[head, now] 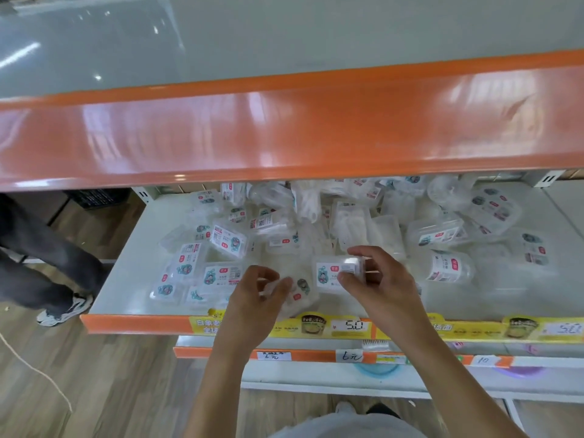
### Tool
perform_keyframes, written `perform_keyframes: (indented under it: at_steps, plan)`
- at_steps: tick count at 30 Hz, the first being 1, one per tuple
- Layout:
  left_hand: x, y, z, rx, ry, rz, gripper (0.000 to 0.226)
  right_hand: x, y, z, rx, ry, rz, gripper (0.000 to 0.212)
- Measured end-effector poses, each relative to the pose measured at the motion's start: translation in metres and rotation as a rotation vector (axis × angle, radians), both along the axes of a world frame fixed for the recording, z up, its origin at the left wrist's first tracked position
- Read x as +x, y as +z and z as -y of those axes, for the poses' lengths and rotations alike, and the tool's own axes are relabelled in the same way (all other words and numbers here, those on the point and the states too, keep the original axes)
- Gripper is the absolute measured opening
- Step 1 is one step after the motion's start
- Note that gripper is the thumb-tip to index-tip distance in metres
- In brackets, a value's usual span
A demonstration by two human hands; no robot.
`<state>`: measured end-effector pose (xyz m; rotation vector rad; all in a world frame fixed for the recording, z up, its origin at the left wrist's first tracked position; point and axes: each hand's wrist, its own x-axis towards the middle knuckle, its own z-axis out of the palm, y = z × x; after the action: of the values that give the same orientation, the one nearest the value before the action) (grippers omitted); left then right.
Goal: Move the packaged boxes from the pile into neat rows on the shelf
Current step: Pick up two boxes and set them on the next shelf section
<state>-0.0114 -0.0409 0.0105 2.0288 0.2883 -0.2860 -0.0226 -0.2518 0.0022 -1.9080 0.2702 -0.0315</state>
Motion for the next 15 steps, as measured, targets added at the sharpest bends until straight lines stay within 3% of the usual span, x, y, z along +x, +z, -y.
perform_keyframes:
  at_steps: [4,15]
  plan:
    - [-0.001,0.005,-0.003,0.069,0.008,-0.062,0.030,-0.002,0.002,0.002,0.067,-0.031,-0.004,0.032]
    - [-0.001,0.020,-0.006,-0.467,0.024,-0.168,0.031,-0.005,0.011,0.001,0.290,-0.140,0.006,0.038]
